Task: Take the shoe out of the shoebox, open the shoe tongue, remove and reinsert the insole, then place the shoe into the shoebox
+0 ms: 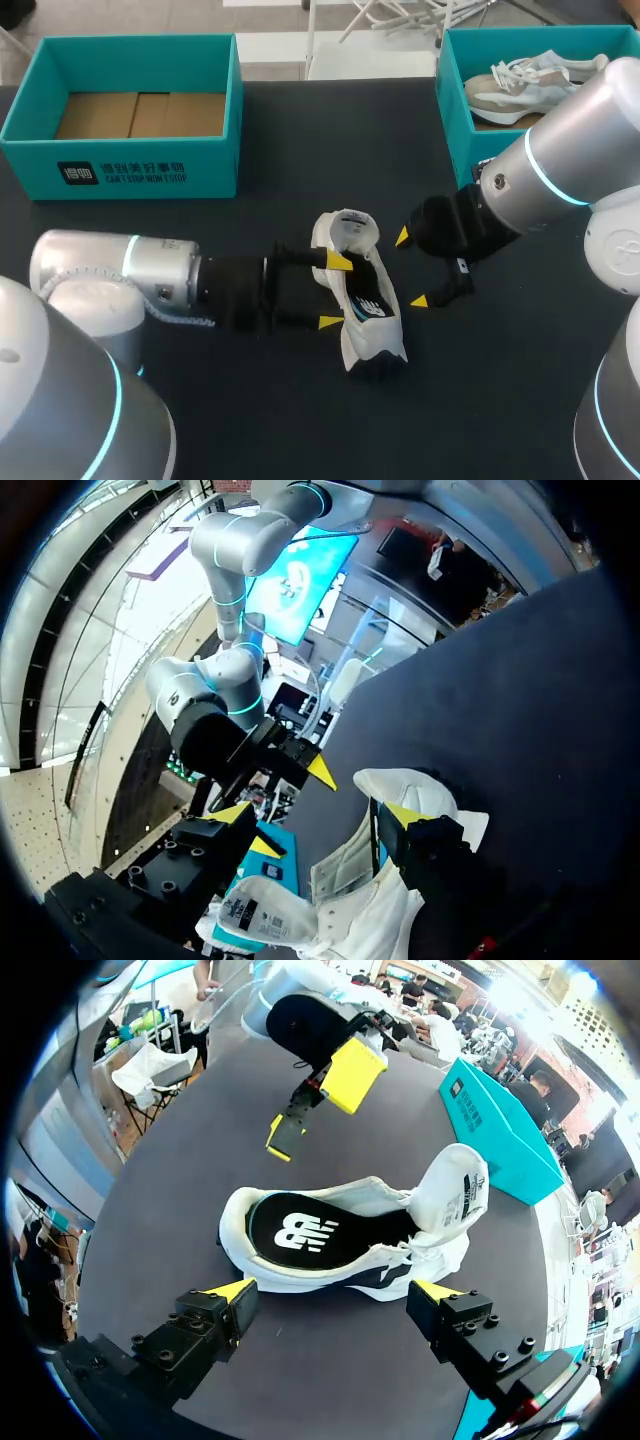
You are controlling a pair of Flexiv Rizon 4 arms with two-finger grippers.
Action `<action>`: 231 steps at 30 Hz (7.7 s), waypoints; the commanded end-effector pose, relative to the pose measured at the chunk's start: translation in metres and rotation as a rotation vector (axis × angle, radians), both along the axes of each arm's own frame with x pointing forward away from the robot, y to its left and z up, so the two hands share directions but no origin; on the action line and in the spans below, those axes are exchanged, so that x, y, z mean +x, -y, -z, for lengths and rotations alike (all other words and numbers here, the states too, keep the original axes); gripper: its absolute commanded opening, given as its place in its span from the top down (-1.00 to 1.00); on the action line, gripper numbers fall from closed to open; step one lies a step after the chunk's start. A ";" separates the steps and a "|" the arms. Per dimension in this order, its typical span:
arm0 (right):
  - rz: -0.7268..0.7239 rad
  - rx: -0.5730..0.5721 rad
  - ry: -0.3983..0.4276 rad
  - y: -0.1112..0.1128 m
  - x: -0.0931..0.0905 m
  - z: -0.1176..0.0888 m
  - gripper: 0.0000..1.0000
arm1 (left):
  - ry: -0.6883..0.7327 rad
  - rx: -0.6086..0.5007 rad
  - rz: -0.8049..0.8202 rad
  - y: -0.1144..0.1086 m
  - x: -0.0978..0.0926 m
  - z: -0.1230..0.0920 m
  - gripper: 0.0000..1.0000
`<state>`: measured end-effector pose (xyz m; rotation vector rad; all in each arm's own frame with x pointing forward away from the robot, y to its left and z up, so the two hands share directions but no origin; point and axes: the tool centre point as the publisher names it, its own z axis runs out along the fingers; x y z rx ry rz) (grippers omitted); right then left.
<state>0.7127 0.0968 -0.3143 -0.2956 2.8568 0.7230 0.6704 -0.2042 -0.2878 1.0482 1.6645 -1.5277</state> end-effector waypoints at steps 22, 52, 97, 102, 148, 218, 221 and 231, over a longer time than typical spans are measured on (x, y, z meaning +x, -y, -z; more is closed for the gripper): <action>0.013 0.011 -0.002 0.002 -0.001 -0.002 -1.00 | 0.109 0.450 0.431 0.008 0.043 -0.038 -1.00; 0.032 -0.072 -0.071 0.099 -0.010 -0.130 -1.00 | 0.153 0.702 0.515 0.001 0.051 -0.039 -1.00; 0.032 -0.072 -0.071 0.099 -0.010 -0.130 -1.00 | 0.230 1.264 0.308 0.028 0.060 0.017 1.00; 0.032 -0.072 -0.071 0.099 -0.010 -0.130 -1.00 | 0.230 1.264 0.308 0.028 0.060 0.017 1.00; 0.032 -0.072 -0.071 0.099 -0.010 -0.130 -1.00 | 0.106 1.362 0.113 0.023 0.014 0.066 1.00; 0.032 -0.072 -0.071 0.099 -0.010 -0.130 -1.00 | 0.491 1.443 -0.239 0.026 0.065 0.070 -1.00; 0.032 -0.072 -0.071 0.099 -0.010 -0.130 -1.00 | 0.507 1.467 -0.219 0.022 0.067 0.069 -1.00; 0.032 -0.072 -0.071 0.099 -0.010 -0.130 -1.00 | 0.499 1.471 -0.184 0.016 0.071 0.071 -1.00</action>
